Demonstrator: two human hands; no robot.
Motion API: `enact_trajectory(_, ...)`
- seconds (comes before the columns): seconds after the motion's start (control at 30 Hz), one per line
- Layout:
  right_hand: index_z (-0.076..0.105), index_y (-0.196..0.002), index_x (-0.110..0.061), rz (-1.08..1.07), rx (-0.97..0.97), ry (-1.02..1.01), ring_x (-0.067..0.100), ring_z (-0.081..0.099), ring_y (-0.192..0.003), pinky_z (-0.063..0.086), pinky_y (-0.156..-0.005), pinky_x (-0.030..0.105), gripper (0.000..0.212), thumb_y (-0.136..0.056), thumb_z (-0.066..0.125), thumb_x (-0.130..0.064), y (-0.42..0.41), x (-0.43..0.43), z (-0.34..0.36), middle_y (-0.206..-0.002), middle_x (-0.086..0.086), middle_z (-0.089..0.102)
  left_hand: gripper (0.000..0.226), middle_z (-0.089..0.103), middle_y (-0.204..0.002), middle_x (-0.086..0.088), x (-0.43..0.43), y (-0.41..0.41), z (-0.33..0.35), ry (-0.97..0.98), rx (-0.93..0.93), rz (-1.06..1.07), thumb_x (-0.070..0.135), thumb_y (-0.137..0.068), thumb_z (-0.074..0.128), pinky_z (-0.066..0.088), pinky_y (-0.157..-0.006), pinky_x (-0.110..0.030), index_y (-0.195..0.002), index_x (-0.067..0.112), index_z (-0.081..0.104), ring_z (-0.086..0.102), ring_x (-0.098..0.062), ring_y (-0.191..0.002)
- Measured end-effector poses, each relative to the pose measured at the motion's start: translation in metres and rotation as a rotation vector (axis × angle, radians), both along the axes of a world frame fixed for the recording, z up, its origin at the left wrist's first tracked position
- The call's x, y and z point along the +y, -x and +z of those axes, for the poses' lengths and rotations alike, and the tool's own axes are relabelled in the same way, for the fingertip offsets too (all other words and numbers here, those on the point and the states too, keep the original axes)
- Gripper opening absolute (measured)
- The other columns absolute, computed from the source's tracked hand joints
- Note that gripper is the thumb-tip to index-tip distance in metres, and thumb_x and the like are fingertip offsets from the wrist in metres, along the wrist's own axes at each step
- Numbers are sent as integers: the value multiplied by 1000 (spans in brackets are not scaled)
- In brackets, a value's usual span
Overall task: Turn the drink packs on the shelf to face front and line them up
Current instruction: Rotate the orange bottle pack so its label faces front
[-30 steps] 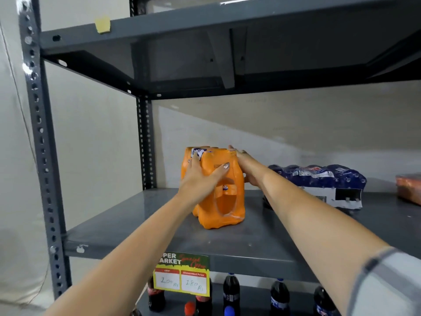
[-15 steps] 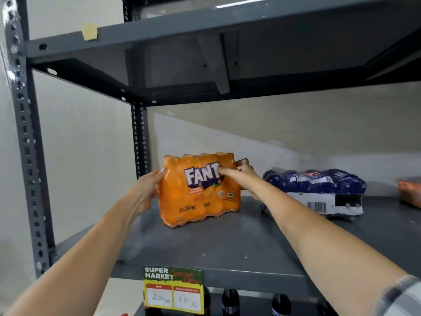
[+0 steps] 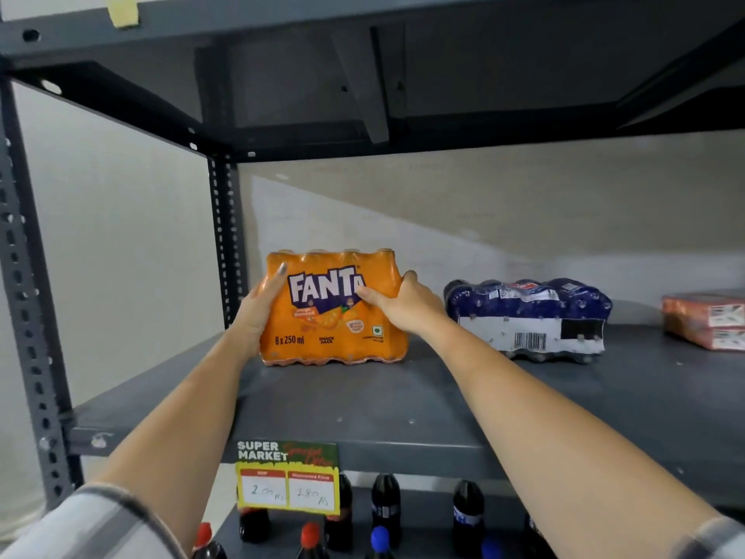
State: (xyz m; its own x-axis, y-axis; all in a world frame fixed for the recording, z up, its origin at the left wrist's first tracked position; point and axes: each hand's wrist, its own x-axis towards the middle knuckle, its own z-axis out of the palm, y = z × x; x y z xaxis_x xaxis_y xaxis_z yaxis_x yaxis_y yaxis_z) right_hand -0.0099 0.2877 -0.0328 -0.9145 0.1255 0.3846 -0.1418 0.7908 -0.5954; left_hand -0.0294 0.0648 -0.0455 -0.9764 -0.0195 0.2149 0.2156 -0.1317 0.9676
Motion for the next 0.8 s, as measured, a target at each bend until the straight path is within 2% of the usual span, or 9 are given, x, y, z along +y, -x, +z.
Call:
enact_trajectory(0.1,31,-145,-12,22,20,6,32,64,-111,55,-77,39,94,-80,50,-78,-11,2,-2,-135,11,59,68,74,-111,-10,0,-8,1,27,15,-6,65,-71,68,58,-78,-53,-126,27,59,71,-33,-98)
enact_trajectory(0.17,31,-145,-14,29,35,31,31,64,-112,55,-78,38,92,-81,51,-76,-20,2,-4,-136,10,58,49,77,-98,-5,1,-13,1,59,22,-45,61,-81,59,59,-67,-42,-117,28,62,72,-29,-91)
enact_trajectory(0.23,31,-145,-15,28,56,57,30,63,-114,52,-76,36,91,-81,53,-76,-31,1,-8,-138,8,57,41,79,-88,-1,-1,-16,0,72,26,-78,61,-83,55,57,-64,-40,-110,31,63,71,-27,-89)
enact_trajectory(0.3,32,-143,-16,38,77,74,29,63,-113,52,-75,35,89,-80,54,-75,-41,1,-12,-136,7,57,42,78,-91,-1,-3,-23,-1,80,22,-90,63,-81,55,56,-69,-42,-109,32,63,71,-28,-92)
enact_trajectory(0.47,35,-140,-17,45,116,57,27,64,-110,57,-85,43,87,-79,55,-76,-68,1,-13,-133,5,59,51,77,-101,-2,-11,-37,-3,103,35,-102,66,-77,57,56,-76,-45,-115,32,63,70,-29,-99)
enact_trajectory(0.67,37,-137,-17,48,140,82,23,64,-107,58,-85,42,83,-79,56,-73,-87,-2,-18,-132,4,59,33,79,-86,9,-20,-51,-7,125,103,-118,59,-86,50,57,-63,-36,-108,37,60,75,-17,-83)
enact_trajectory(0.8,38,-137,-17,50,145,94,25,64,-110,58,-86,43,83,-79,57,-72,-96,-5,-19,-132,4,59,32,79,-84,10,-22,-59,-8,134,121,-131,59,-87,48,58,-59,-33,-106,36,61,76,-14,-78)
